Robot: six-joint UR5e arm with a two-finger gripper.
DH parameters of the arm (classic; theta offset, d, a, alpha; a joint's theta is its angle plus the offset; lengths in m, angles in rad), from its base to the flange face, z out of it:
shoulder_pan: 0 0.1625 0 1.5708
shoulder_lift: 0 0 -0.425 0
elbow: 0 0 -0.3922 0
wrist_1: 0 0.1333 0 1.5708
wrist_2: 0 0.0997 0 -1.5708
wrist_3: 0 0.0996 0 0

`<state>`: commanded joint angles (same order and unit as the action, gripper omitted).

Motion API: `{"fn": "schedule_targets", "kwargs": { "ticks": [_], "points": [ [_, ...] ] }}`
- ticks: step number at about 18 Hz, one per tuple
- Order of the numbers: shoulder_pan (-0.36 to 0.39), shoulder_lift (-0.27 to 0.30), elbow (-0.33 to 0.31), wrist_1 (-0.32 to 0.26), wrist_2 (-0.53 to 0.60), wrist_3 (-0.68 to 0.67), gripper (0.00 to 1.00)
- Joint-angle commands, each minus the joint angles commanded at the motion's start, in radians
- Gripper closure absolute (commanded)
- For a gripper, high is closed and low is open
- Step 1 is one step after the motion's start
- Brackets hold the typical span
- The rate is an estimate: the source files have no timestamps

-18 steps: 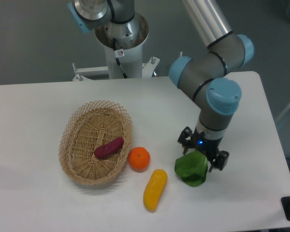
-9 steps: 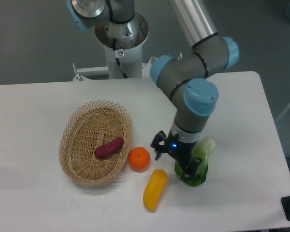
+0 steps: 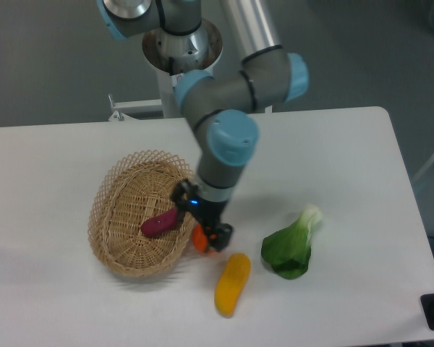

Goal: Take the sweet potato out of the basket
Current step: 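Move the open gripper over the basket above the purple sweet potato, then lower the gripper into the basket and close on the sweet potato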

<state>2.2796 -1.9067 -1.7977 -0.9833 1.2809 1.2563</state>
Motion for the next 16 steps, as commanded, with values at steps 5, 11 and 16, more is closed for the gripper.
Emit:
{"fn": "schedule_targets", "kwargs": {
  "ticks": [5,11,16],
  "points": [
    [-0.023,-0.009,-0.042,0.0,0.003,0.0,0.0],
    [-0.048,-0.054,-0.066,0.086,0.008,0.0,0.0],
    [-0.049,-0.067,-0.075,0.115,0.011,0.005,0.1]
  ]
}}
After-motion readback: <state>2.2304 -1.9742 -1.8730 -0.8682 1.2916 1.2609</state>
